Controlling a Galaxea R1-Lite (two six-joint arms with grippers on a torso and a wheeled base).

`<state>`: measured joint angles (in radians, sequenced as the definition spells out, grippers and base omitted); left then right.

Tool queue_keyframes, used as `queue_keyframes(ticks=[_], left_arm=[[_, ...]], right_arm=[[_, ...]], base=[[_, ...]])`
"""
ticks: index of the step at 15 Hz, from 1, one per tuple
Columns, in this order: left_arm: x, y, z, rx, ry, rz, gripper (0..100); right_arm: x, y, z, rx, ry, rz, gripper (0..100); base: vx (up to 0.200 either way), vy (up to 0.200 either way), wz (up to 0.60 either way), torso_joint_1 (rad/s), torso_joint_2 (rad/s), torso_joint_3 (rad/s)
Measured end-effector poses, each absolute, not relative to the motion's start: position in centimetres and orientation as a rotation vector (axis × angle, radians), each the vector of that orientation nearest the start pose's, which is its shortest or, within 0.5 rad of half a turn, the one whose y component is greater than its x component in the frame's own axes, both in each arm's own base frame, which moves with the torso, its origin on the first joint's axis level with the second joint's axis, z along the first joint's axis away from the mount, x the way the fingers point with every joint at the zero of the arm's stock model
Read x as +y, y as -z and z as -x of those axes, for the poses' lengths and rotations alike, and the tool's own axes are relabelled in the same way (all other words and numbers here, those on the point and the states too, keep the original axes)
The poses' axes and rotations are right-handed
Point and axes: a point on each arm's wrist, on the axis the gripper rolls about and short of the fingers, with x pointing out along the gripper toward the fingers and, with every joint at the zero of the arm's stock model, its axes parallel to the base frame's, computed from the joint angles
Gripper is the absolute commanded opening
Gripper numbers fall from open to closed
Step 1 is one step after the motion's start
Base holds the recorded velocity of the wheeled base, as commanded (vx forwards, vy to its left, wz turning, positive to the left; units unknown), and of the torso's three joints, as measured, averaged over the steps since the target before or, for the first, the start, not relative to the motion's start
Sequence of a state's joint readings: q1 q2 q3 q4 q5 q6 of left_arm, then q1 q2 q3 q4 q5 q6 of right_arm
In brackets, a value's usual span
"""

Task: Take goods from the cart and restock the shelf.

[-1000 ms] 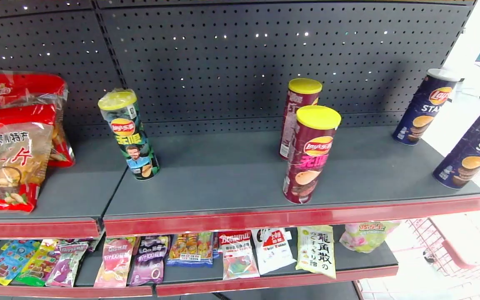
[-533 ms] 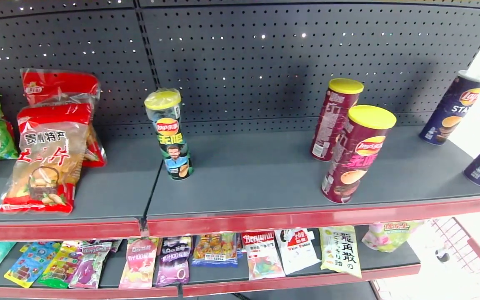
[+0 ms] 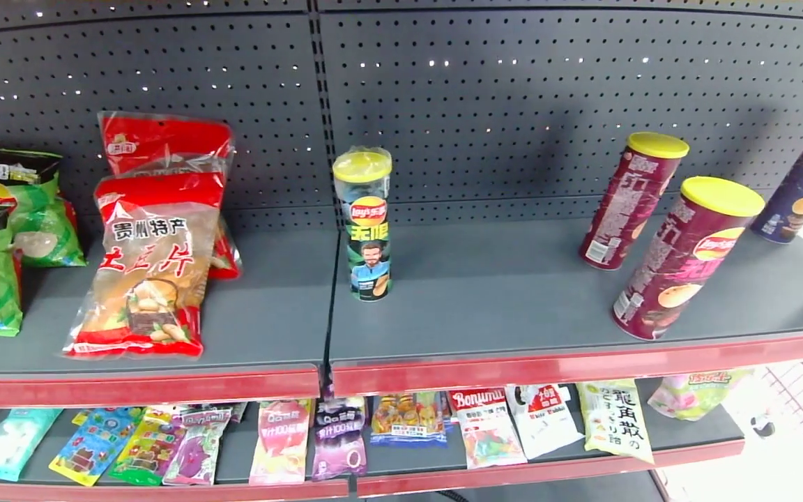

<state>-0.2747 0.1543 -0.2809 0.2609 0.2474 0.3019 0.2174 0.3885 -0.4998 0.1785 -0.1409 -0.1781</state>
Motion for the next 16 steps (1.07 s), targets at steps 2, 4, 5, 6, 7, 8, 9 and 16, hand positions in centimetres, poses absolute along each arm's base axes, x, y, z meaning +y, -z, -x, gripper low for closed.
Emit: queue_keyframes(ticks=[2,4,5,6,7,8,9,16], left_arm=[[1.40,-12.94,2.93,0.123,0.046,-0.337,100],[1.40,-12.86,2.95,0.122,0.047,-0.350,100],[1.41,-12.83,2.97,0.120,0.049,-0.359,100],[1.42,-12.77,2.99,0.119,0.049,-0.367,100],[1.43,-12.76,3.03,0.116,0.048,-0.369,100],[1.43,-12.75,3.05,0.115,0.046,-0.369,100],[1.44,-12.75,3.07,0.114,0.044,-0.369,100],[1.45,-12.75,3.11,0.110,0.046,-0.368,100]], right_arm=[[-0.53,-20.11,0.99,0.057,-0.088,0.190,0],[-0.50,-20.12,1.04,0.053,-0.104,0.190,0],[-0.50,-20.11,1.04,0.054,-0.105,0.190,0],[-0.50,-20.12,1.04,0.053,-0.106,0.191,0],[-0.50,-20.11,1.04,0.053,-0.106,0.191,0],[-0.50,-20.11,1.02,0.054,-0.105,0.191,0],[-0.50,-20.10,1.03,0.054,-0.104,0.191,0],[-0.47,-20.16,0.98,0.055,-0.112,0.192,0]], base=[[0.000,0.200,0.00,0.002,0.00,0.005],[0.000,0.000,0.00,0.000,0.00,0.000],[0.000,0.000,0.00,0.000,0.00,0.000],[0.000,0.000,0.00,0.000,0.00,0.000],[0.000,0.000,0.00,0.000,0.00,0.000],[0.000,0.000,0.00,0.000,0.00,0.000],[0.200,0.000,0.00,-0.002,-0.01,0.002],[0.057,0.000,0.00,-0.001,0.00,0.001]])
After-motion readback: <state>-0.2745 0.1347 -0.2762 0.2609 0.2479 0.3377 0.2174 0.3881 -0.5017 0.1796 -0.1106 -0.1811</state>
